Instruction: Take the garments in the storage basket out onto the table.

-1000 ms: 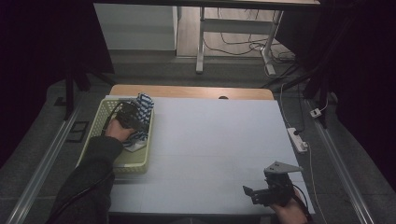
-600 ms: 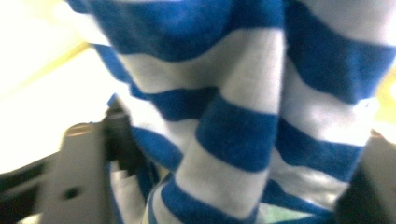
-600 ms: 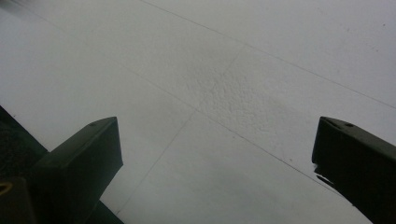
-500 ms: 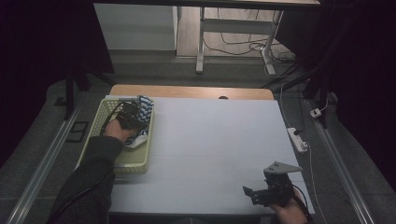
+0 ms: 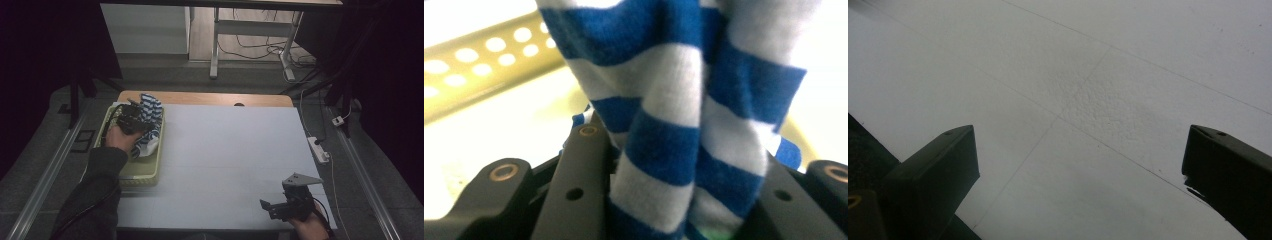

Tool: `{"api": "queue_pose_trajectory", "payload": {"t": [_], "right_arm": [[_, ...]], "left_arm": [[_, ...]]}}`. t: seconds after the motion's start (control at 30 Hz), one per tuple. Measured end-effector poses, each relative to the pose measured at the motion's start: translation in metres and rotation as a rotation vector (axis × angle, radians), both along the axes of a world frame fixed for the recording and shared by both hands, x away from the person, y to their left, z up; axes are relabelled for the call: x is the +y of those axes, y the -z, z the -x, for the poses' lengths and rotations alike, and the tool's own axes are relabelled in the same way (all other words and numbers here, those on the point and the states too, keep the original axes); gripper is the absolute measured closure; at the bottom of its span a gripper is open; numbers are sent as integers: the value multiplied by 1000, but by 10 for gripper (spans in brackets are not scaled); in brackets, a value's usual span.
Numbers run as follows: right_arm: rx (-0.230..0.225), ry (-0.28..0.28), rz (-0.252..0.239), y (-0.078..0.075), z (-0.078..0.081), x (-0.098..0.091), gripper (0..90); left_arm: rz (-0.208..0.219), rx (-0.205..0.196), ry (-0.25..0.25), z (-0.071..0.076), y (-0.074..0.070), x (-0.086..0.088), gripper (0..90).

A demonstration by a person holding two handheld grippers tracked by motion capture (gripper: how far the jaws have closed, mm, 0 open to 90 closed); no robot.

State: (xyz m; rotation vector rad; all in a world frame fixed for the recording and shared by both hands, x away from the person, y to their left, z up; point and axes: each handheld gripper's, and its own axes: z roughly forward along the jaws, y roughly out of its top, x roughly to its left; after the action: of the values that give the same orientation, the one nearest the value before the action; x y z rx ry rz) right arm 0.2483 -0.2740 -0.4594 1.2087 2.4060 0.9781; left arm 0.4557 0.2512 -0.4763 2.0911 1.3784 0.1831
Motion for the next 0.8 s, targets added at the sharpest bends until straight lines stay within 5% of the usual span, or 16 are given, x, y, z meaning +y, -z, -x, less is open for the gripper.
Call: {"api": "queue_pose_trajectory", "payload": {"t": [0.37, 0.8], "right_arm": [[-13, -8, -7, -1, 2, 0, 12], [-17, -18, -12, -1, 2, 0, 12]], "left_arm": [[75, -192, 36, 23, -37, 3, 695], [112, -306, 66, 38, -66, -4, 692]]}}
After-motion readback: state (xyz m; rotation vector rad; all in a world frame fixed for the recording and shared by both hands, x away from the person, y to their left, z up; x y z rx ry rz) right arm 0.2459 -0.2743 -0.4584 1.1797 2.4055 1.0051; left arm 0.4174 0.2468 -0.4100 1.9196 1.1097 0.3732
